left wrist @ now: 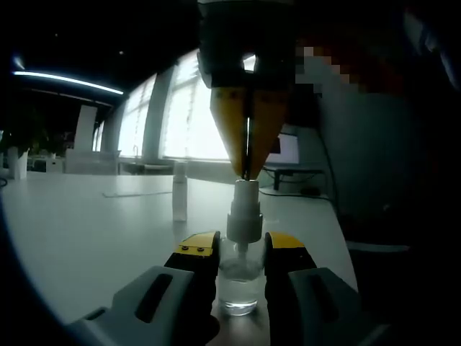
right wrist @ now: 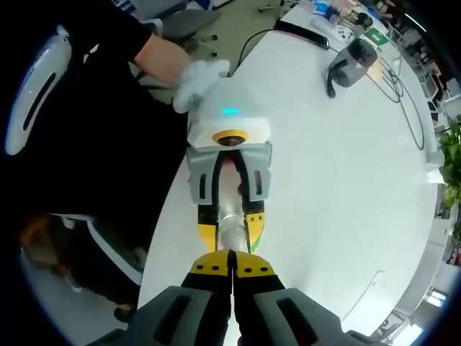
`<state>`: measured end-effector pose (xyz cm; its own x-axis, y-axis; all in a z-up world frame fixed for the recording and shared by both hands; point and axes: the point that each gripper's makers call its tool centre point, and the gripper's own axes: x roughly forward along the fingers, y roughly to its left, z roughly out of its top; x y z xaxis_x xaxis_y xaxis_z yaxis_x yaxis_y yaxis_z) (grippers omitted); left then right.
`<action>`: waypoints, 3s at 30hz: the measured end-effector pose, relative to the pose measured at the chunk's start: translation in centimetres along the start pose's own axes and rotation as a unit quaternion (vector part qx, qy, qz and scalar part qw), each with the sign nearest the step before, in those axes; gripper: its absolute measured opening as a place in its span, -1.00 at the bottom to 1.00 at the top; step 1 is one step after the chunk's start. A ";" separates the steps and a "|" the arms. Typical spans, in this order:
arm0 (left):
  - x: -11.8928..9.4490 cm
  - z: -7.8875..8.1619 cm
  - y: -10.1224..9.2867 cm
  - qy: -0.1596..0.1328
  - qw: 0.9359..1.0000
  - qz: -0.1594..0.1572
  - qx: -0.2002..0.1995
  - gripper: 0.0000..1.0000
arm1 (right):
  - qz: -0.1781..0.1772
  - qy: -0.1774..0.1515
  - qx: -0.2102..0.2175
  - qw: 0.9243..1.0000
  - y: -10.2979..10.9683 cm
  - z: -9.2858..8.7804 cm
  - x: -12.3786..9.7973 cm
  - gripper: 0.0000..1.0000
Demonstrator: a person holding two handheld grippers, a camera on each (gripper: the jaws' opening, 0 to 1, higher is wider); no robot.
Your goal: Clamp pump bottle remove cover press pump head put on cover
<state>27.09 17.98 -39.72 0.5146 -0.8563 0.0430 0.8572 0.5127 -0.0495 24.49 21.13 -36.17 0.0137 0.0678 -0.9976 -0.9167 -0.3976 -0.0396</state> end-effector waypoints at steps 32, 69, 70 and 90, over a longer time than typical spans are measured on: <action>0.0 0.0 0.1 0.000 1.000 0.000 0.001 -0.69 | -0.001 0.005 -0.004 1.000 0.0 0.0 0.0 -1.00; 0.0 0.0 0.1 0.001 1.000 0.002 0.001 -0.69 | 0.009 0.026 0.002 1.000 0.1 0.0 0.8 -1.00; 0.0 0.0 0.1 0.001 1.000 0.002 0.001 -0.69 | 0.008 0.028 0.003 1.000 0.1 0.0 0.7 -1.00; 0.0 -0.1 0.1 0.000 1.000 0.001 0.002 -0.69 | 0.002 0.022 0.000 1.000 0.0 0.0 0.0 -1.00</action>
<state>27.24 18.02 -39.77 0.5164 -0.8553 0.0421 0.8562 0.5147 -0.0457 24.50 21.12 -36.19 0.0282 0.0252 -0.9993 -0.9167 -0.3979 -0.0359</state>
